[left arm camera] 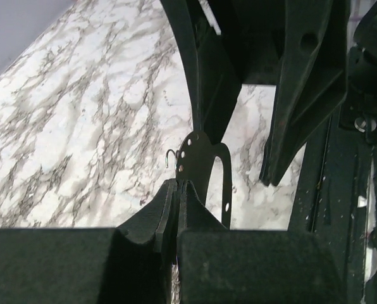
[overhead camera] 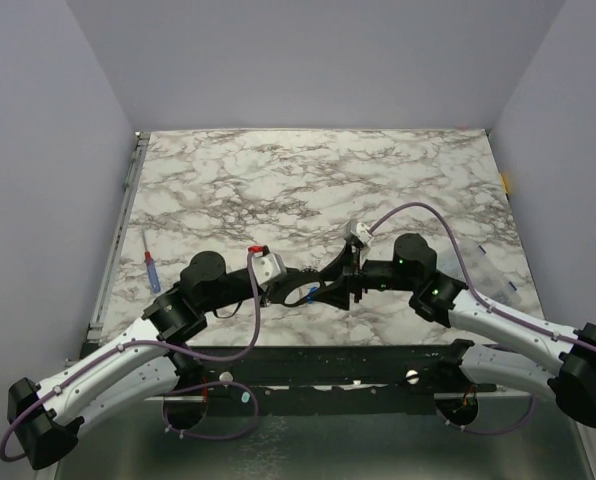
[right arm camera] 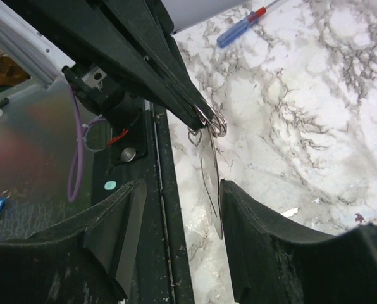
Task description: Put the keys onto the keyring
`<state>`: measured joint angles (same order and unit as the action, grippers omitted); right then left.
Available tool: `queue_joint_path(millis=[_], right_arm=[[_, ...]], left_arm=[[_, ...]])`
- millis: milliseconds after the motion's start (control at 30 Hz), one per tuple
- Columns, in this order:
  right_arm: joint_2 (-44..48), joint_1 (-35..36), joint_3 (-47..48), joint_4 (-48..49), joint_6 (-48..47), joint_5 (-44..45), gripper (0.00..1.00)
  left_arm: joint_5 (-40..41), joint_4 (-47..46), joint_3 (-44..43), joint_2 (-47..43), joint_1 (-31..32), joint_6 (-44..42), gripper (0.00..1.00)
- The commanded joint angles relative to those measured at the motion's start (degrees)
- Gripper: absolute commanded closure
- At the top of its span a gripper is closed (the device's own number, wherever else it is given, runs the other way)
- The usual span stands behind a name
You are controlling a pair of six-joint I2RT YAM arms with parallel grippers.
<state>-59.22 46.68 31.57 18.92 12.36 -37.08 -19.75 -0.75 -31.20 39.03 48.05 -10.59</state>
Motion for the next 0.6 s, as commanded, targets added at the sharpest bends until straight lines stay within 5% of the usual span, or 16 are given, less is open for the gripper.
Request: queue_joint_path(millis=[0,267,567], right_arm=[[2.4,0.3,1.8,-3.9,-1.1,4.6,0.4],[1.2,0.3,5.7,-20.2,6.2,35.7,0.32],[-10.6,0.3,6.9,-21.0,1.6,15.2,0.4]], left_arm=[[3.1,6.0,-2.0,-0.6,-0.2,-6.0,1.0],[12.1,12.4,-1.7,-3.3,-0.2,-10.7,1.0],[21.2,12.8,-0.4,-7.2,-0.2,-10.8,1.0]])
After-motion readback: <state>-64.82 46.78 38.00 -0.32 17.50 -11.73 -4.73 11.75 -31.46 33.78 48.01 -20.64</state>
